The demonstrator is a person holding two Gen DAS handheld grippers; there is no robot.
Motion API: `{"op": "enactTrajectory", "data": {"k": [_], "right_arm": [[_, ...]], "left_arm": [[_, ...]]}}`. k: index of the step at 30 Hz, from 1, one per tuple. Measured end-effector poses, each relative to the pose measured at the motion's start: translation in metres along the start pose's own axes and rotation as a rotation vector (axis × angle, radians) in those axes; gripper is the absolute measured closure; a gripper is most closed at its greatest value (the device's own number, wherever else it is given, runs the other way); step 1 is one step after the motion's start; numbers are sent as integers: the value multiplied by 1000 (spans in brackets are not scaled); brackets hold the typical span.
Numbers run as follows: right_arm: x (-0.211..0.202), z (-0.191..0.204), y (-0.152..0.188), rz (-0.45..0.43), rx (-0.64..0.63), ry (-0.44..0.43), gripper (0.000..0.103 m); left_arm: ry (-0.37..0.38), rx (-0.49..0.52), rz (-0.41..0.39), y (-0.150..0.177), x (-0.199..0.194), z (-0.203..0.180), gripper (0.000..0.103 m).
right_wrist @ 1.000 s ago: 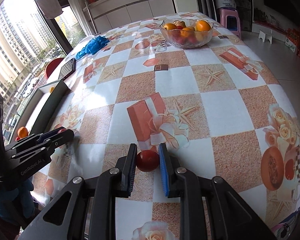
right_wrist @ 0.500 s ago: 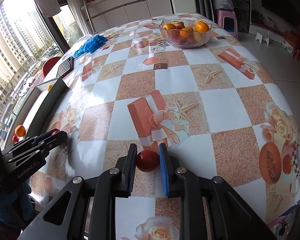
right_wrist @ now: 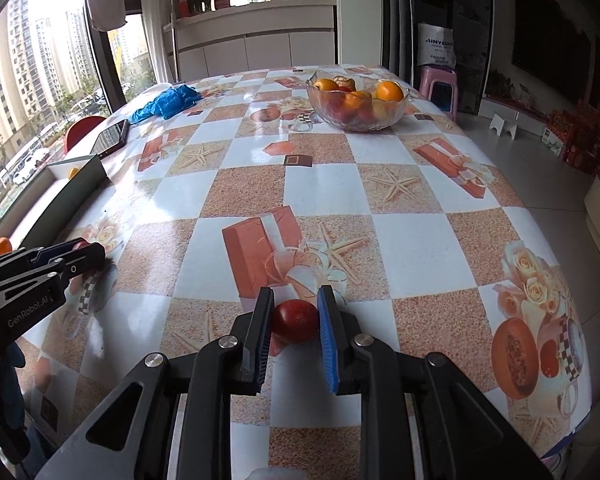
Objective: Organize fruits
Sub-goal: 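Hold both red tomatoes in the closed tools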
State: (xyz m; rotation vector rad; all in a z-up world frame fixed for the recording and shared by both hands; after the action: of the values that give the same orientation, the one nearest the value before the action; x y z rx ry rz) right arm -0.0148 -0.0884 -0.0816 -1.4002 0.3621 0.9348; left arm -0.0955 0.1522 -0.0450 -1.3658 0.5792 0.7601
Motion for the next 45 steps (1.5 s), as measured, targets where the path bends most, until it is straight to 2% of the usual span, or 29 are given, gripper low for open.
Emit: {"op": "enactTrajectory", "data": {"k": [4,15,45], "right_arm": [[0,1,1,-32,-16,10,78],[-3,4,7,-106,-49,41,78],[-3,5,8,-113,-52,50,78]], "left_arm": [[-3,1,-33,2,-1,0,79],[36,-30,-39,2,-1,3,79],[28,-20,-42,2,-1,2,79]]}}
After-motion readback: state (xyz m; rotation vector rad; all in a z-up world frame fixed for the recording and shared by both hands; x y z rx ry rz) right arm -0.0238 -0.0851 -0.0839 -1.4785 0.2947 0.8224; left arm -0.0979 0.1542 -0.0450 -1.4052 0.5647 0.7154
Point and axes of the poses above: each gripper's, at about its wrist camera, not at the fingertips, and x roughly the way its jaws point, z to its left, y to its underside, the point moved 7 cm from there along x, roughly the way its jaws point, and after that the axes turned 12 degrees about -y, right-handed, at the moved point
